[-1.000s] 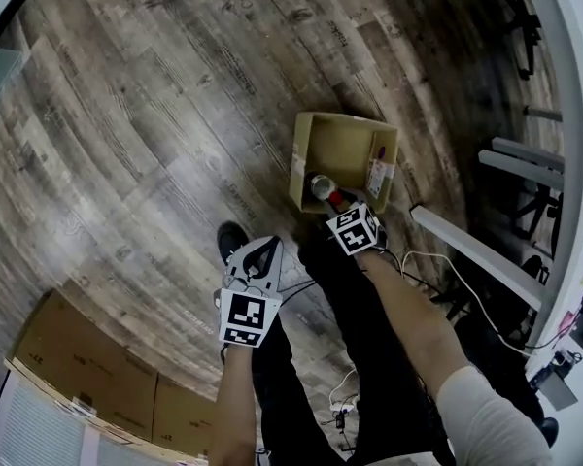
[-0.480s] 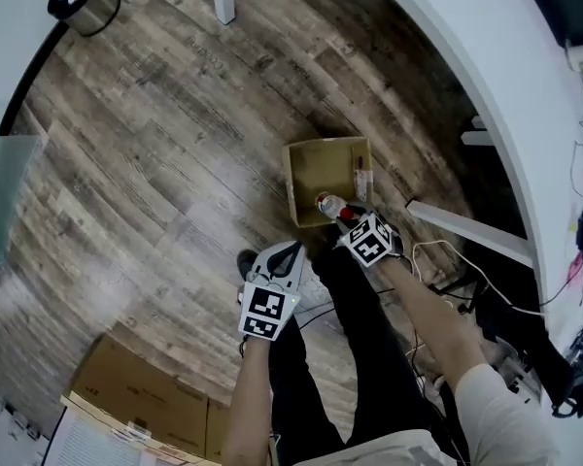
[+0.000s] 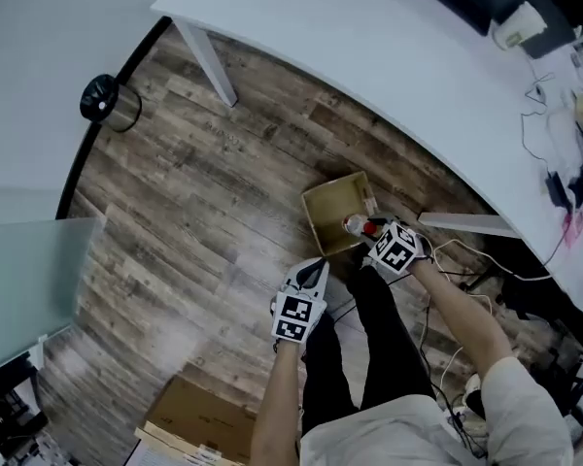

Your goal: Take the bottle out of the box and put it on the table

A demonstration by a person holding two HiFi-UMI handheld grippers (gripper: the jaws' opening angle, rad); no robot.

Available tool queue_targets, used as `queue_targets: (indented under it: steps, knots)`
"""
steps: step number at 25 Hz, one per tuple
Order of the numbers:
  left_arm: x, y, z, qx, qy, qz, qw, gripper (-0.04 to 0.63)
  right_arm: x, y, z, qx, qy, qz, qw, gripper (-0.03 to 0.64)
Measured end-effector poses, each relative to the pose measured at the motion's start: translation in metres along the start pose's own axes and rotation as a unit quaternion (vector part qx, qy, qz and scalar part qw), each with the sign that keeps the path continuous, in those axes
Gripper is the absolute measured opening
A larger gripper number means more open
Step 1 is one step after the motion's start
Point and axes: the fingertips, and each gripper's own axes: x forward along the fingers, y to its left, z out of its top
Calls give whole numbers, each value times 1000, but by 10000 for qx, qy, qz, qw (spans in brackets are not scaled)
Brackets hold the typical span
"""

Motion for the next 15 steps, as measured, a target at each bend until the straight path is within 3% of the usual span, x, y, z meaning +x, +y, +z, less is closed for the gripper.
queue_targets:
  steps: [9, 15]
  knots:
    - [-17, -46, 104, 225, -312, -265, 9989, 15, -157, -21, 43, -124, -233, -163, 9995, 181]
    - [-21, -91, 157, 590, -283, -608, 9960, 15, -242, -30, 55, -134, -204, -266, 9993, 181]
